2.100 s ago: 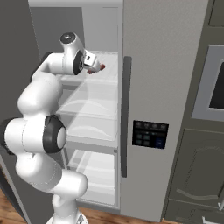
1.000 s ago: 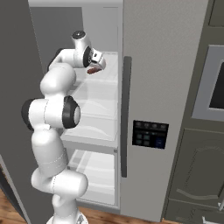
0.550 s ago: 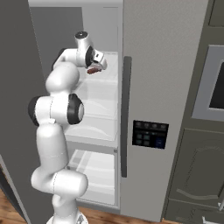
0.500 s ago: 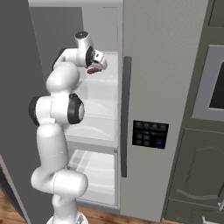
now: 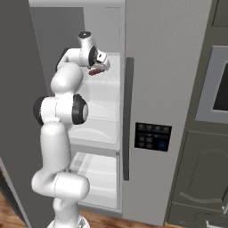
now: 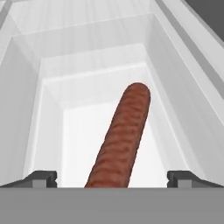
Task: Retrieve the sausage and cheese from the fridge and place them on the cutting board on the counter.
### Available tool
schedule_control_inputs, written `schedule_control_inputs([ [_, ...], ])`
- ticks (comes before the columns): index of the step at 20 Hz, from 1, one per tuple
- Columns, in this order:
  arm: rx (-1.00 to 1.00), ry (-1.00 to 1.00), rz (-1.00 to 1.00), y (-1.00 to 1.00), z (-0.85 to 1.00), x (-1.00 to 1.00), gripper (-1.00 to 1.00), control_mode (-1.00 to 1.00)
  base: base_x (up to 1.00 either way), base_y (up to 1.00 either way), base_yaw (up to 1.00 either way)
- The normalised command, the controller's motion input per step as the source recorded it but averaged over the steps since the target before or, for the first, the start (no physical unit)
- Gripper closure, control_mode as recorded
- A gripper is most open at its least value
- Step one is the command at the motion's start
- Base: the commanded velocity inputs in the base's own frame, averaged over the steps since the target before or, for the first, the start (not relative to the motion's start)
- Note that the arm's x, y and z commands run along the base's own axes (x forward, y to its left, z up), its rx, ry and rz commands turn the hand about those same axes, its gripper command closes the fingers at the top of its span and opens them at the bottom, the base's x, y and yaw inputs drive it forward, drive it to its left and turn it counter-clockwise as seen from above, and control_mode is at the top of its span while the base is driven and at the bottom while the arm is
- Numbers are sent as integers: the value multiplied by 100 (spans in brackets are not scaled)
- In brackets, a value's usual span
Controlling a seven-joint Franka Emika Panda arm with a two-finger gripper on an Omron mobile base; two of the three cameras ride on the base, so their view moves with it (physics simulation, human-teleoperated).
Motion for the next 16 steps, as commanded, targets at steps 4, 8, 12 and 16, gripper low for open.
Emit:
schedule_control_inputs([
  [4,0,3,0,0,-16,4,-100,-100,0,0,0],
  [8,0,4,0,0,-28,0,-100,-100,0,0,0],
  [12,0,2,0,0,-17,0,-100,-100,0,0,0],
  [16,0,3,0,0,-24,0,-100,-100,0,0,0],
])
